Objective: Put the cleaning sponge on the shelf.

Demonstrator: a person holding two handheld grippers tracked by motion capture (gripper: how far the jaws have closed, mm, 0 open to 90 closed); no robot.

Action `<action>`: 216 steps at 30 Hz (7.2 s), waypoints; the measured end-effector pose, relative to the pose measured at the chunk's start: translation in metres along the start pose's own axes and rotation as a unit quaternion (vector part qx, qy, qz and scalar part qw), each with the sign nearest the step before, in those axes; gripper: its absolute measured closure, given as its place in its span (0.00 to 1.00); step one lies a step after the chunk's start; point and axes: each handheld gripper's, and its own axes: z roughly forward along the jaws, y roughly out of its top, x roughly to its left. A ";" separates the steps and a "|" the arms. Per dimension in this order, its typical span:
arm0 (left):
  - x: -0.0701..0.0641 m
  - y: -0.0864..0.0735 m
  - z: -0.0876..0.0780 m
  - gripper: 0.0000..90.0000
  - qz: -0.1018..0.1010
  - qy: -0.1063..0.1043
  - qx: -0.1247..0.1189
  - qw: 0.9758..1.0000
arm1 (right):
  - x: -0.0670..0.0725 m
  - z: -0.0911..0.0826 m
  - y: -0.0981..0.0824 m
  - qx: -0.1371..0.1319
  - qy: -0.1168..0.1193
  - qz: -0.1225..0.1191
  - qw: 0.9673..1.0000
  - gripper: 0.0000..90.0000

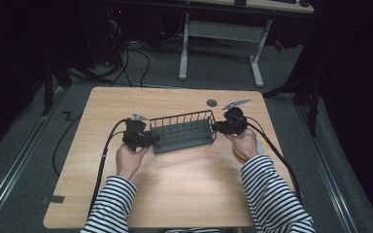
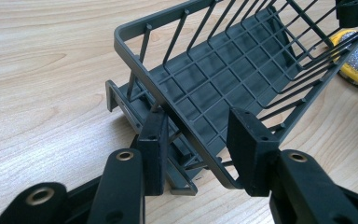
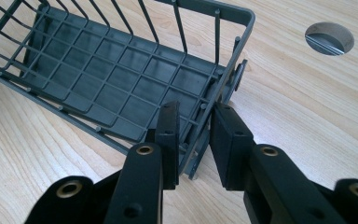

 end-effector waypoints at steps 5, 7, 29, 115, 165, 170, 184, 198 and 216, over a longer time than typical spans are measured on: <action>0.000 0.001 0.001 0.66 -0.001 -0.001 0.002 1.000 | 0.002 -0.002 0.000 0.005 -0.002 -0.001 1.000 0.82; -0.001 0.001 0.002 0.66 -0.002 -0.005 0.003 1.000 | 0.002 -0.003 -0.001 0.008 -0.004 0.000 1.000 0.82; -0.013 -0.008 -0.005 0.66 -0.001 -0.026 0.011 1.000 | 0.009 -0.016 -0.013 0.025 0.004 0.002 1.000 0.81; 0.019 -0.083 -0.037 0.32 -0.009 0.079 -0.010 0.997 | -0.047 -0.084 -0.102 -0.108 -0.095 0.085 0.986 0.40; 0.044 -0.128 -0.021 0.26 0.003 0.156 -0.021 0.988 | -0.097 -0.055 -0.154 -0.028 -0.079 0.201 0.976 0.67; 0.044 -0.128 -0.021 0.26 0.003 0.156 -0.021 0.987 | -0.095 -0.055 -0.152 -0.027 -0.085 0.182 0.979 0.83; 0.044 -0.128 -0.021 0.26 0.002 0.157 -0.021 0.987 | -0.085 -0.055 -0.147 -0.026 -0.109 0.142 0.984 0.92; 0.044 -0.128 -0.021 0.27 0.002 0.156 -0.021 0.988 | -0.078 -0.069 -0.133 -0.048 -0.094 0.119 0.987 0.93; 0.044 -0.128 -0.021 0.27 0.002 0.155 -0.021 0.988 | -0.067 -0.117 -0.094 -0.092 -0.094 0.071 0.989 0.93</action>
